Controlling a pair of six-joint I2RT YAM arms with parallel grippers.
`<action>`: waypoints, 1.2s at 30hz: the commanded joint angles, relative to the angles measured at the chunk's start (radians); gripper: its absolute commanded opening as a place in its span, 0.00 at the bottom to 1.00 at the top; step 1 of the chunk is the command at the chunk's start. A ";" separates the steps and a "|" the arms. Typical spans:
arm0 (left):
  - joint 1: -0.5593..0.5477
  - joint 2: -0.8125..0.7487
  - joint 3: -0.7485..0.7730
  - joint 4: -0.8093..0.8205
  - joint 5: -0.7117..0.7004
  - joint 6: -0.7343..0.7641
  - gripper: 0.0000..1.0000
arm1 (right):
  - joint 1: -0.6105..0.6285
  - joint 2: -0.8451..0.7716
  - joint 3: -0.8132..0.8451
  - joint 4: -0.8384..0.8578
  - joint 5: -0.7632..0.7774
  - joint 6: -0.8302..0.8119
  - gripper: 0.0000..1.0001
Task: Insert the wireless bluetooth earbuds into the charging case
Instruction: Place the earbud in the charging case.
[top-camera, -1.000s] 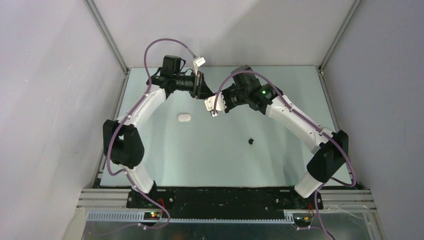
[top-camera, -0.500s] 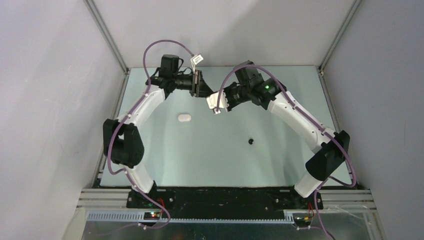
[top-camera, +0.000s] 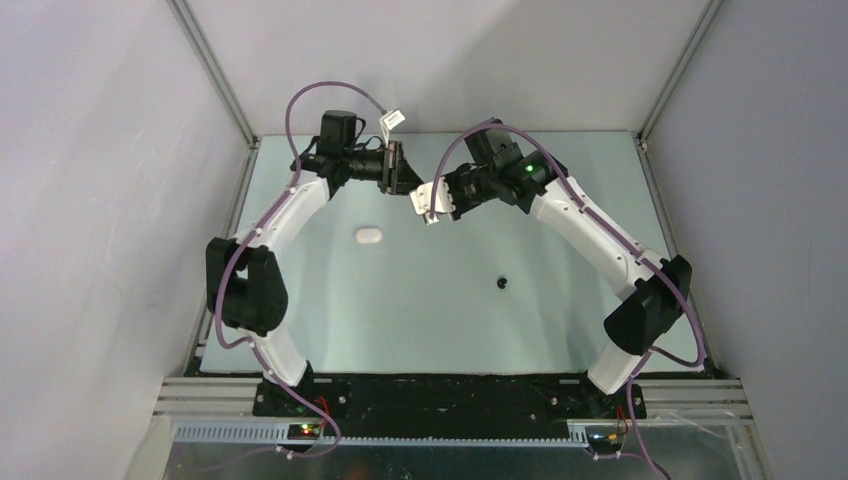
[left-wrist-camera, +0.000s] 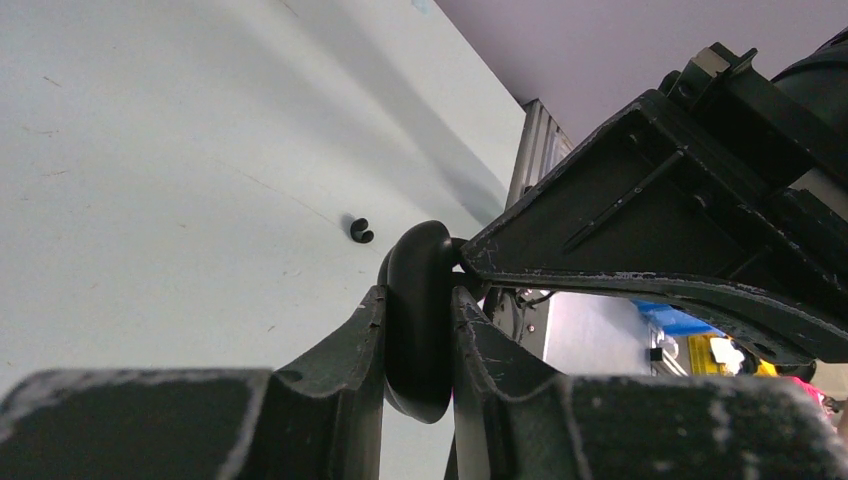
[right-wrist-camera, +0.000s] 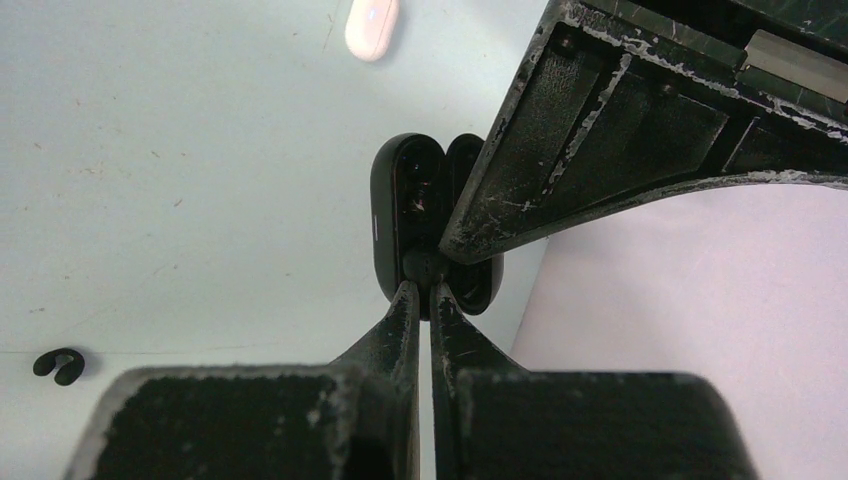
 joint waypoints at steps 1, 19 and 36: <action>-0.016 -0.009 0.013 0.067 0.017 -0.022 0.03 | 0.015 0.018 0.035 -0.035 -0.080 0.013 0.00; -0.016 -0.017 0.001 0.110 0.072 -0.017 0.01 | 0.020 0.035 0.047 -0.067 -0.070 -0.032 0.00; -0.046 -0.083 -0.019 0.109 0.008 0.088 0.00 | 0.055 0.098 0.089 -0.061 0.027 0.064 0.02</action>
